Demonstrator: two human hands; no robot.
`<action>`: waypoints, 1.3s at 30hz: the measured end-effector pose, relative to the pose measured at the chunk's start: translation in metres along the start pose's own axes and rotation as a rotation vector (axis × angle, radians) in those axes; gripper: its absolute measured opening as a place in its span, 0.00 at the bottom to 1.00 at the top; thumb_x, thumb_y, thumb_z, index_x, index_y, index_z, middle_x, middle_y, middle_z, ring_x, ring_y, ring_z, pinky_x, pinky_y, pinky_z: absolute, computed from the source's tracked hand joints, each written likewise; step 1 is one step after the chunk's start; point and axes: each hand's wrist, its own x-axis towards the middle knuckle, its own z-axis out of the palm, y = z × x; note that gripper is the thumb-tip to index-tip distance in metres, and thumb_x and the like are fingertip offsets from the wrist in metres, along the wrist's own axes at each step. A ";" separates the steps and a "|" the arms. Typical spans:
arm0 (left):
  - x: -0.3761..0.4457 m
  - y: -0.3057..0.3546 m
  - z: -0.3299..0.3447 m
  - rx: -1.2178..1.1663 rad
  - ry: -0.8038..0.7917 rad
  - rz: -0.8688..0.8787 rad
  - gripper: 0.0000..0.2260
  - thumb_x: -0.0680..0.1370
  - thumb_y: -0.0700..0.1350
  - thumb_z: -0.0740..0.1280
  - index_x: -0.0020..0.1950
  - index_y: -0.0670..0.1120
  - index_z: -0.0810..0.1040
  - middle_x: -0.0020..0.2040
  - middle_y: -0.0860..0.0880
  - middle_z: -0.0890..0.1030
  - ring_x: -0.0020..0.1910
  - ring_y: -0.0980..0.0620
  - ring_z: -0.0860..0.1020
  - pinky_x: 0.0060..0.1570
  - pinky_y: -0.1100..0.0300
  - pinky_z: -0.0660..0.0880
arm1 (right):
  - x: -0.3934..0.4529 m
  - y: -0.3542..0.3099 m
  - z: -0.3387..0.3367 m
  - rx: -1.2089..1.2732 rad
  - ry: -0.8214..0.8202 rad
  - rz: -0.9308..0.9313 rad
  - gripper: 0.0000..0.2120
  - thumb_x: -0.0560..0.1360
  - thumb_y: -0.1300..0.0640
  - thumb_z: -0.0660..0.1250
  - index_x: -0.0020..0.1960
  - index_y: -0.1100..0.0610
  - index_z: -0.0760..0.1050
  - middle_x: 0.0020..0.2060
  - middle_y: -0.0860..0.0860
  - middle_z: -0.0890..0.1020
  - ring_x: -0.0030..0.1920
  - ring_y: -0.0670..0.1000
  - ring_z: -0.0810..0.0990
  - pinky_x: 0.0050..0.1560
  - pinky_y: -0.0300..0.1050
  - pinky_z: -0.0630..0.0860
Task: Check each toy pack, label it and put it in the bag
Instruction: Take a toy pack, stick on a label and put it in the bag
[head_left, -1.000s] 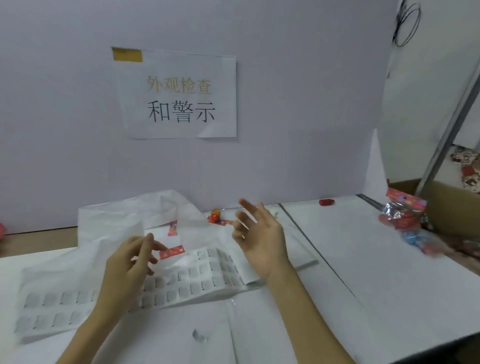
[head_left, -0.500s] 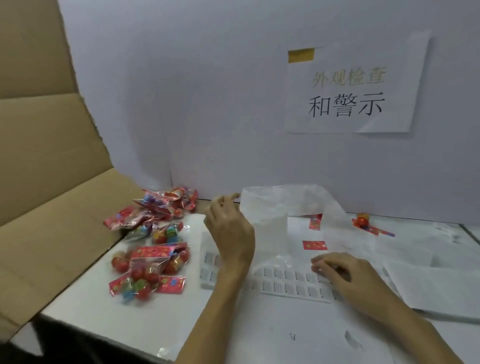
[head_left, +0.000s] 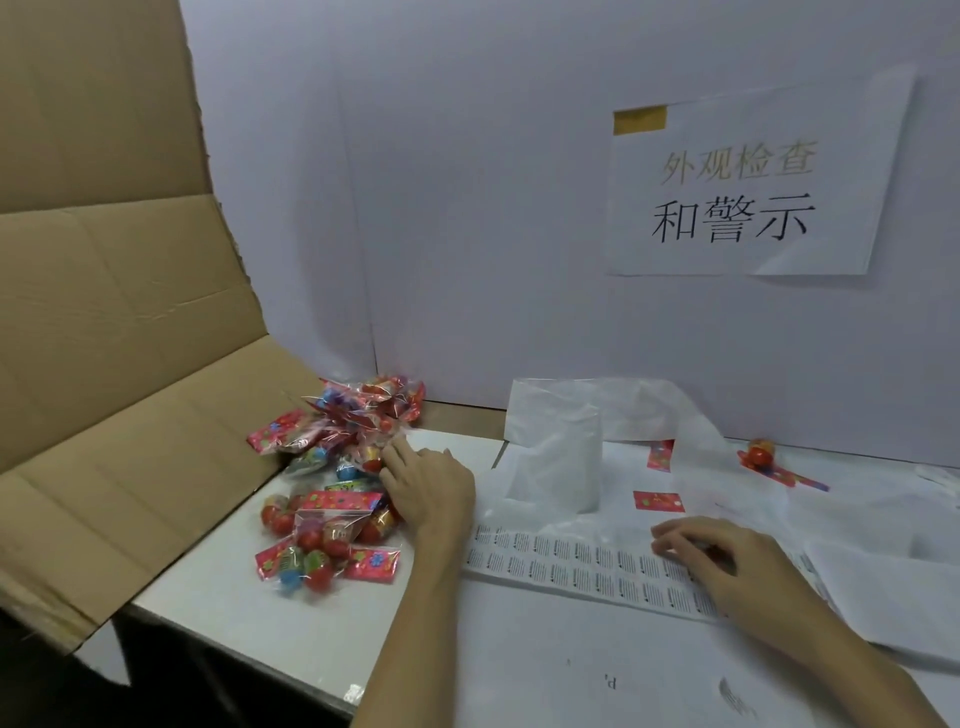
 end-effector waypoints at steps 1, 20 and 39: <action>0.001 0.000 -0.001 -0.008 0.012 -0.015 0.22 0.85 0.55 0.58 0.63 0.41 0.83 0.81 0.42 0.59 0.78 0.41 0.58 0.74 0.47 0.60 | 0.000 -0.001 0.000 0.000 0.002 0.001 0.09 0.81 0.57 0.69 0.50 0.44 0.86 0.48 0.33 0.85 0.50 0.38 0.85 0.54 0.38 0.81; -0.052 0.072 -0.013 -0.603 0.342 0.815 0.08 0.76 0.43 0.76 0.55 0.51 0.87 0.77 0.43 0.72 0.76 0.39 0.68 0.72 0.34 0.59 | 0.004 -0.003 0.000 0.102 0.017 0.100 0.10 0.85 0.55 0.63 0.57 0.50 0.84 0.51 0.41 0.88 0.53 0.39 0.85 0.56 0.35 0.80; -0.095 0.099 -0.020 -1.174 -0.267 0.676 0.17 0.77 0.54 0.75 0.62 0.53 0.76 0.64 0.57 0.76 0.65 0.56 0.75 0.63 0.63 0.75 | 0.007 -0.013 -0.013 0.574 0.208 0.186 0.14 0.72 0.46 0.75 0.57 0.46 0.85 0.52 0.49 0.88 0.55 0.49 0.87 0.48 0.43 0.84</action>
